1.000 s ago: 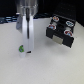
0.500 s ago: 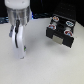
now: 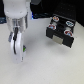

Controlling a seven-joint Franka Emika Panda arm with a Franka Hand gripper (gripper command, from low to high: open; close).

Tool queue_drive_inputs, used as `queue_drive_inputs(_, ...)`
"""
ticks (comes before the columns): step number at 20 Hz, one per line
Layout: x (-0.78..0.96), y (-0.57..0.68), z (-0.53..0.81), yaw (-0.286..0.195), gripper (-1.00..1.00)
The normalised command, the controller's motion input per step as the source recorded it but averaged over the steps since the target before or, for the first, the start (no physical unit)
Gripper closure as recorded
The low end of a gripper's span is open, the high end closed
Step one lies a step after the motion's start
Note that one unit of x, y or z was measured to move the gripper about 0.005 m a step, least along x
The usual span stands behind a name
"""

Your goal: Open the kcup holder, insert the kcup into the holder, and close the kcup holder

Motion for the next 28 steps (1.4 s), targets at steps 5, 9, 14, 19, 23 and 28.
queue_drive_inputs(5,-0.25,0.09,0.07,0.0,-1.0)
queue_drive_inputs(9,-0.09,0.07,-0.05,-0.019,-1.0)
queue_drive_inputs(14,-0.07,0.02,-0.04,-0.054,-1.0)
queue_drive_inputs(19,0.01,0.02,0.0,-0.013,1.0)
queue_drive_inputs(23,-0.08,0.0,-0.04,-0.086,-1.0)
queue_drive_inputs(28,0.0,0.03,-0.01,-0.015,-1.0)
